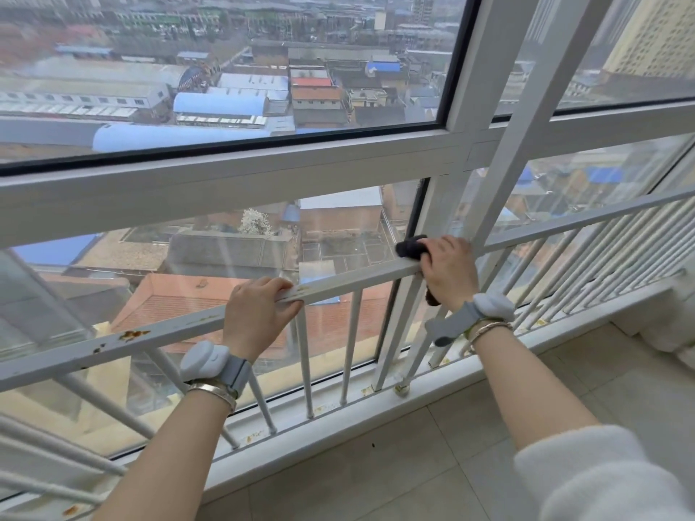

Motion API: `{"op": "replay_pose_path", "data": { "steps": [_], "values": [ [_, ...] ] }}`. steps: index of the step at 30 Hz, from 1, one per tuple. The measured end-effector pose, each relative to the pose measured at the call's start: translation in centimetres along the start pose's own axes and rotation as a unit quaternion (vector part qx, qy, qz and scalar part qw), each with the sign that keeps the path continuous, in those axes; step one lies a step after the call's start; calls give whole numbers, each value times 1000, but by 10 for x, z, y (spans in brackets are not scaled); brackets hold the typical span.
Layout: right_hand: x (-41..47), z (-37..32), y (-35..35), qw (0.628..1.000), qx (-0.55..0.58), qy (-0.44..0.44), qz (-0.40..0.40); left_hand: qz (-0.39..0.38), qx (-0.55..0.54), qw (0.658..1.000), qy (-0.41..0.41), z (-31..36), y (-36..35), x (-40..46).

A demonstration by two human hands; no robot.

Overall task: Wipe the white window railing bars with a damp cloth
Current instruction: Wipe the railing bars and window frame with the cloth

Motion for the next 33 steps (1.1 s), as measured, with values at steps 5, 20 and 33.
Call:
{"op": "replay_pose_path", "data": {
  "steps": [5,20,33],
  "values": [
    [6,16,-21,998,41,-30,-22,3,1,1000,8,2,0,-1],
    [-30,-140,-18,965,124,214,-88,-7,18,1000,3,-17,19,-18],
    [1,-61,-22,998,52,23,-2,40,58,997,23,-35,27,-32]
  ]
}}
Point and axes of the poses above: each hand's wrist, its own x-axis towards the middle knuckle, its own y-axis out of the back of the hand, z = x × y, the point moved 8 cm from there along x, towards the middle knuckle, and after that the axes turned 6 degrees about -x, right-handed, at the moved point
